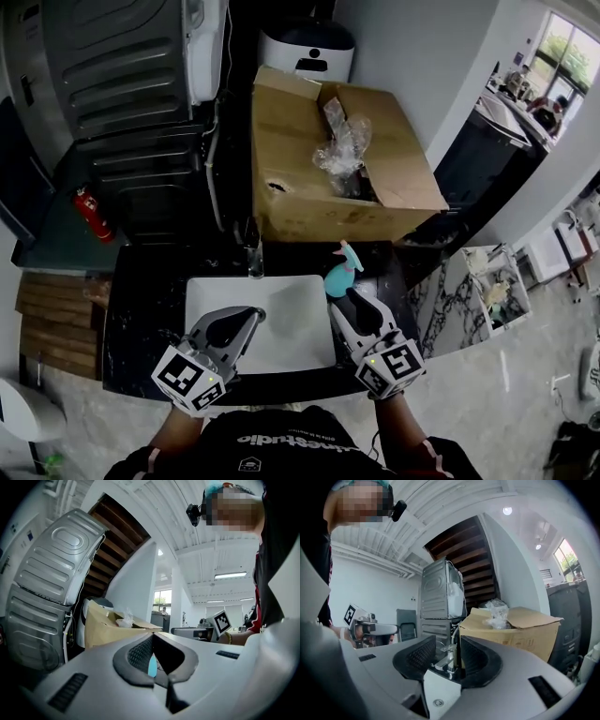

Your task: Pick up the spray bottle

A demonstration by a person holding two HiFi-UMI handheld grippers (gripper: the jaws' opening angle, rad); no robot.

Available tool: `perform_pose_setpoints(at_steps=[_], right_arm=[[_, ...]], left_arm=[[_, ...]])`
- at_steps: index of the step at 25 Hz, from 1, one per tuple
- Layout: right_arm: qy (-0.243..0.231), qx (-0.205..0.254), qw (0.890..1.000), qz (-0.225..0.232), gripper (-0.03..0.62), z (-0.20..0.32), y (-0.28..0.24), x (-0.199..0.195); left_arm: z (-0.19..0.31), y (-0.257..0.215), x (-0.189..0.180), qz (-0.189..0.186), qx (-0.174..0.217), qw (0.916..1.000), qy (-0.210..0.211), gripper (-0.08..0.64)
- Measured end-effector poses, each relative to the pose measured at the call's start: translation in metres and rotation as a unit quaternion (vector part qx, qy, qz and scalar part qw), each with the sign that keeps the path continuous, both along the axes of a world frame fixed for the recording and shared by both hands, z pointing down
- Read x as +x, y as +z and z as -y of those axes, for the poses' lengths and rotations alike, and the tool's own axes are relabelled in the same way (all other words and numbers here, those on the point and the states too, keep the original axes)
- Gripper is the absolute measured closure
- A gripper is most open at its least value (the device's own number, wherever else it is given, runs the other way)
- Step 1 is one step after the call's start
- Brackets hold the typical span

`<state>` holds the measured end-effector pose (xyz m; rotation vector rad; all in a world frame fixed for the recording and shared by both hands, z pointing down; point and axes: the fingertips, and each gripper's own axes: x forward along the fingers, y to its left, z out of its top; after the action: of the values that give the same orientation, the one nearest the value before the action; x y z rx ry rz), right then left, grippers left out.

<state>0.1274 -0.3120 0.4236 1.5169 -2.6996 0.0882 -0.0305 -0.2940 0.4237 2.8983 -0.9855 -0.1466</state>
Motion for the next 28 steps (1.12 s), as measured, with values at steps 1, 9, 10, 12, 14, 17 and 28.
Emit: perform_pose_setpoints(at_steps=[1, 9, 10, 12, 14, 17, 28], right_arm=[[0.004, 0.002, 1.0, -0.001, 0.408, 0.007, 0.003, 0.009], [0.031, -0.005, 0.999, -0.011, 0.348, 0.081, 0.045, 0.072], [0.035, -0.01, 0.999, -0.011, 0.348, 0.09, 0.053, 0.079], [0.042, -0.024, 0.999, -0.011, 0.347, 0.109, 0.069, 0.091], [0.043, -0.036, 0.998, -0.018, 0.347, 0.125, 0.084, 0.098], [0.034, -0.049, 0.997, -0.04, 0.348, 0.145, 0.106, 0.099], [0.02, -0.048, 0.997, -0.05, 0.435, 0.174, 0.134, 0.095]], left_arm=[[0.003, 0.001, 0.002, 0.001, -0.001, 1.0, -0.002, 0.545], [0.023, 0.005, 0.006, 0.018, -0.004, 0.9997, -0.017, 0.545], [0.025, 0.006, 0.006, 0.021, -0.007, 0.9995, -0.021, 0.545], [0.029, 0.008, 0.005, 0.025, -0.011, 0.9993, -0.026, 0.545], [0.033, 0.01, 0.004, 0.03, -0.014, 0.999, -0.031, 0.545], [0.037, 0.014, 0.001, 0.037, -0.021, 0.9983, -0.041, 0.545], [0.04, 0.025, -0.006, 0.052, -0.036, 0.9957, -0.067, 0.545]])
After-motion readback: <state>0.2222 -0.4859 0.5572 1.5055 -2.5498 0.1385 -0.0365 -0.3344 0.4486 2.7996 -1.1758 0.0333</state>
